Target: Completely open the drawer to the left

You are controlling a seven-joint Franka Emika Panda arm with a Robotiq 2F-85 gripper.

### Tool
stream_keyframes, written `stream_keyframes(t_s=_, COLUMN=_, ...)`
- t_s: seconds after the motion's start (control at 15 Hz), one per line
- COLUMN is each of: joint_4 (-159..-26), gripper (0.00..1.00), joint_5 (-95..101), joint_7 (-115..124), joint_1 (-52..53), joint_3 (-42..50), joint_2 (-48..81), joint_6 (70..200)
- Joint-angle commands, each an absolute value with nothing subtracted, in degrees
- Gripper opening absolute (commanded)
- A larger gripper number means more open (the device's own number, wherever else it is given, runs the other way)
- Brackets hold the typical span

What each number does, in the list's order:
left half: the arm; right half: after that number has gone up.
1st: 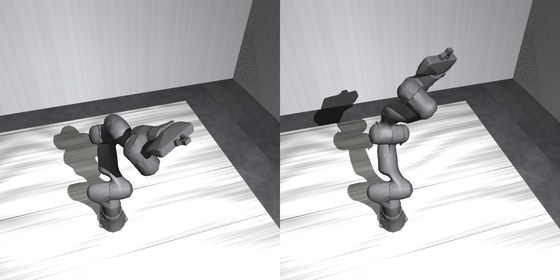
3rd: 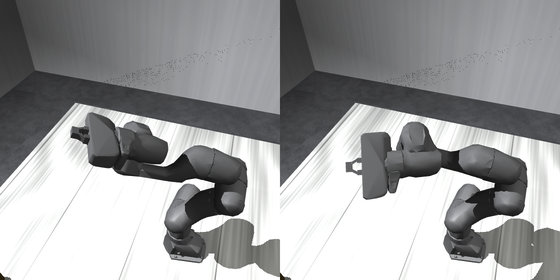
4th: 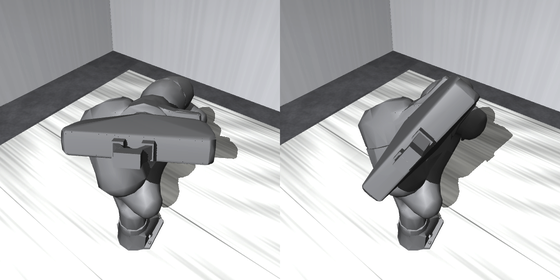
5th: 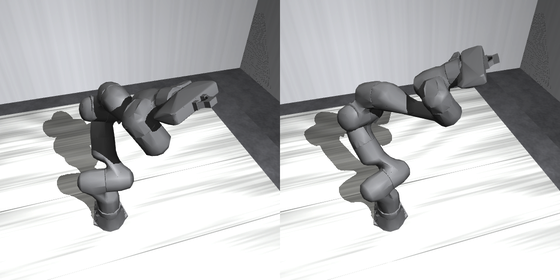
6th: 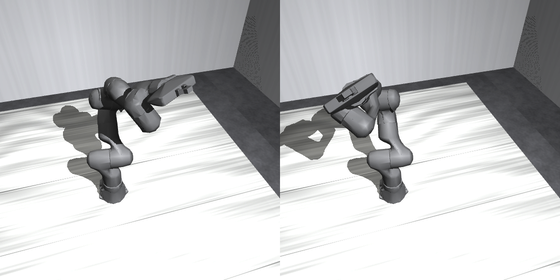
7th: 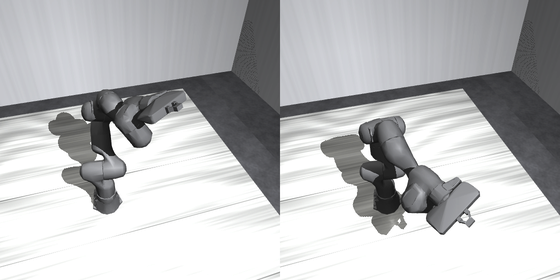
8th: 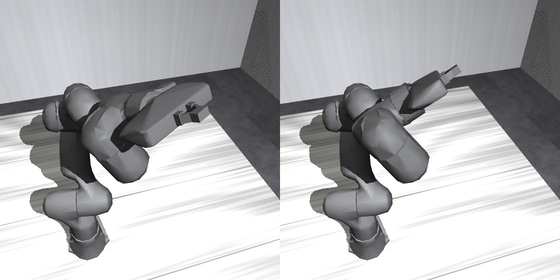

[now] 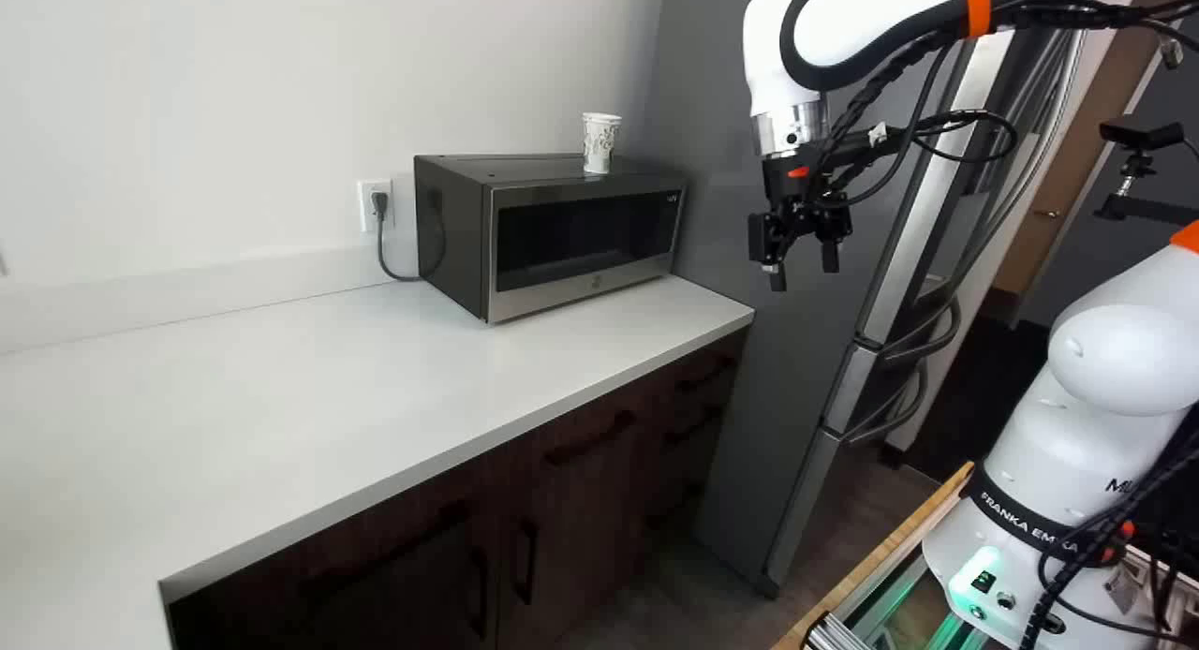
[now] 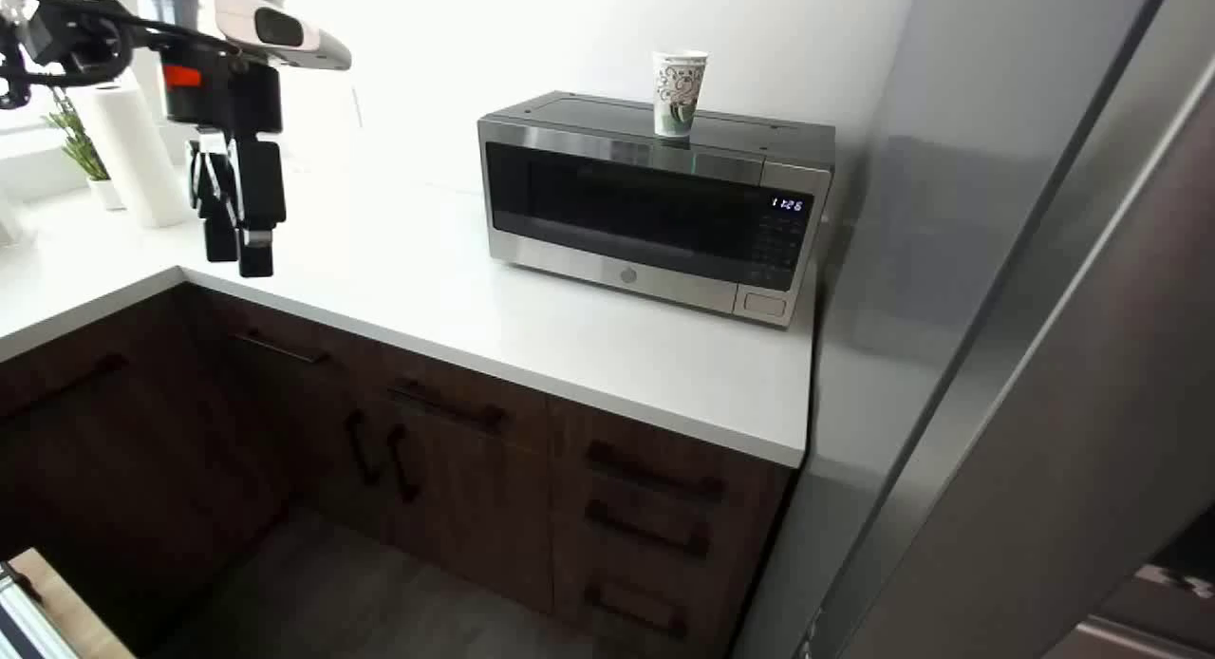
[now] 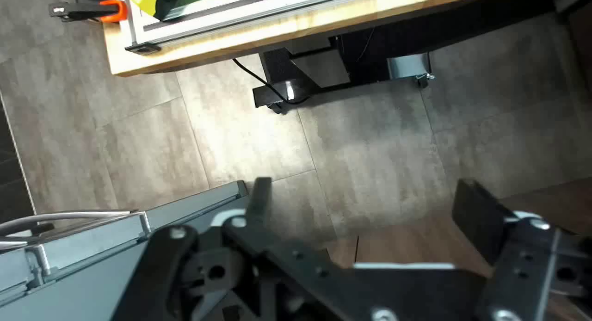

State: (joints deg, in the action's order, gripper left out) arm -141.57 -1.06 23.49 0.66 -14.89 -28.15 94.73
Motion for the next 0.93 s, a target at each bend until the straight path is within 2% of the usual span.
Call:
stream_keyframes(t_s=0.0, joint_4=-141.5, gripper=1.00, joint_5=-0.6, joint_7=24.0, joint_1=2.0, joint_3=-13.7, joint_2=-28.0, joint_6=94.6)
stream_keyframes(t_s=0.47, joint_4=-141.5, gripper=1.00, joint_5=-0.6, joint_7=24.0, joint_1=2.0, joint_3=-13.7, joint_2=-28.0, joint_6=94.6)
stream_keyframes(t_s=0.87, joint_4=-143.1, gripper=1.00, joint_5=-4.3, joint_7=15.0, joint_1=10.0, joint_3=-16.9, joint_2=-20.7, joint_6=98.0)
